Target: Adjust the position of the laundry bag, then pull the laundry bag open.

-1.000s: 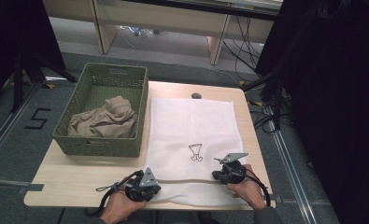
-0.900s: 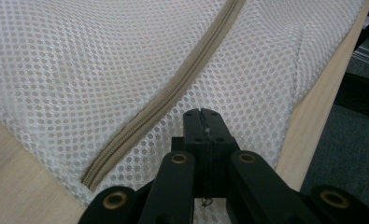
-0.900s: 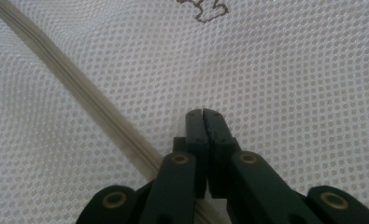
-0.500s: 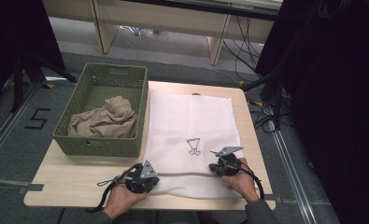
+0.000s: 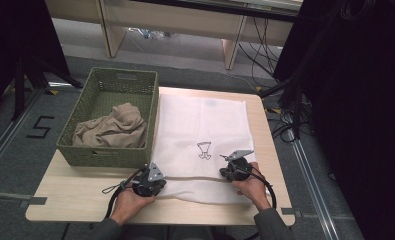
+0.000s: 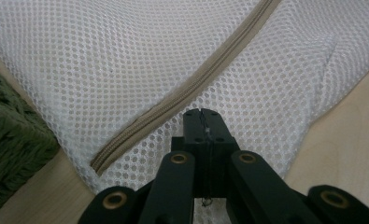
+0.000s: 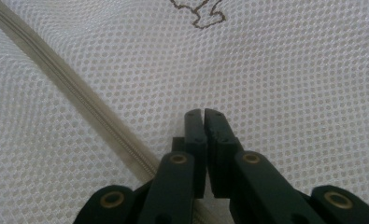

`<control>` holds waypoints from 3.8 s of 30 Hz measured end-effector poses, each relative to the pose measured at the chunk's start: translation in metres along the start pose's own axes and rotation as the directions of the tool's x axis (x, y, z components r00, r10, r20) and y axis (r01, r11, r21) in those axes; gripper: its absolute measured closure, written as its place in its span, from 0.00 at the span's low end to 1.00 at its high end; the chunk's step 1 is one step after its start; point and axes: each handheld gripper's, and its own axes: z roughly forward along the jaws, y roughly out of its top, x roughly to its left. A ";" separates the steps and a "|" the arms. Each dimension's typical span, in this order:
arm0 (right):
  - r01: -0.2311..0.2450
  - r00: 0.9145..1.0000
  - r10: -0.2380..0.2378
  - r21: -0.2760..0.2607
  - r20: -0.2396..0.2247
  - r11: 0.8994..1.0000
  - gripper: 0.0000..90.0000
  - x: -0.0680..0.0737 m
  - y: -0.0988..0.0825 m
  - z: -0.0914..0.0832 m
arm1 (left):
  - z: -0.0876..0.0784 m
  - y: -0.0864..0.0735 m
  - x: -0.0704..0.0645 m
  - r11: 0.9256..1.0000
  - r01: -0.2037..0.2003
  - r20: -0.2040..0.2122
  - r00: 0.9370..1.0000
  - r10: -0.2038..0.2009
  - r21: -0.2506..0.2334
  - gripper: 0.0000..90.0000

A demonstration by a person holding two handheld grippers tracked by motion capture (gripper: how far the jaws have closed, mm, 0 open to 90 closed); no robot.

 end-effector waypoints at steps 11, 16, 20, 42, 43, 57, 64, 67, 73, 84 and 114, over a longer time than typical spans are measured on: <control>-0.073 0.997 0.072 -0.097 -0.013 0.993 0.86 -0.005 0.003 -0.019 | -0.004 0.002 0.001 1.000 0.006 -0.004 1.000 -0.006 -0.005 0.85; -0.128 0.992 0.129 -0.151 0.000 0.980 0.78 -0.014 -0.002 -0.040 | -0.010 0.006 0.002 0.999 0.018 -0.012 1.000 -0.018 -0.037 0.74; -0.197 0.979 0.204 -0.166 0.022 0.966 0.73 -0.025 -0.018 -0.059 | -0.016 0.011 0.001 0.998 0.028 0.001 1.000 -0.028 -0.061 0.67; -0.354 0.926 0.361 -0.080 0.108 0.932 0.51 -0.044 -0.081 -0.093 | -0.016 0.033 -0.027 0.996 0.026 0.115 0.993 -0.016 -0.091 0.52; -0.359 0.924 0.365 -0.071 0.110 0.931 0.49 -0.045 -0.082 -0.092 | -0.014 0.034 -0.028 0.996 0.030 0.119 0.993 -0.019 -0.087 0.51; -0.356 0.926 0.355 -0.017 0.129 0.934 0.47 -0.044 -0.083 -0.084 | -0.012 0.039 -0.034 0.996 0.022 0.128 0.992 -0.011 -0.089 0.45; -0.379 0.916 0.378 -0.014 0.135 0.925 0.46 -0.047 -0.084 -0.081 | -0.009 0.043 -0.036 0.996 0.020 0.132 0.991 -0.008 -0.090 0.43; -0.382 0.917 0.379 -0.001 0.126 0.924 0.44 -0.047 -0.084 -0.079 | -0.010 0.042 -0.036 0.996 0.013 0.126 0.992 -0.002 -0.087 0.43; -0.354 0.926 0.345 0.033 0.154 0.935 0.42 -0.047 -0.082 -0.071 | -0.010 0.039 -0.037 0.996 0.016 0.126 0.992 -0.005 -0.087 0.41; -0.289 0.946 0.276 0.055 0.168 0.956 0.47 -0.045 -0.081 -0.064 | -0.006 0.037 -0.038 0.998 0.003 0.128 0.992 0.006 -0.070 0.39; -0.313 0.934 0.305 0.014 0.185 0.950 0.69 -0.042 -0.079 -0.062 | -0.006 0.038 -0.037 0.997 0.015 0.117 0.993 -0.007 -0.075 0.37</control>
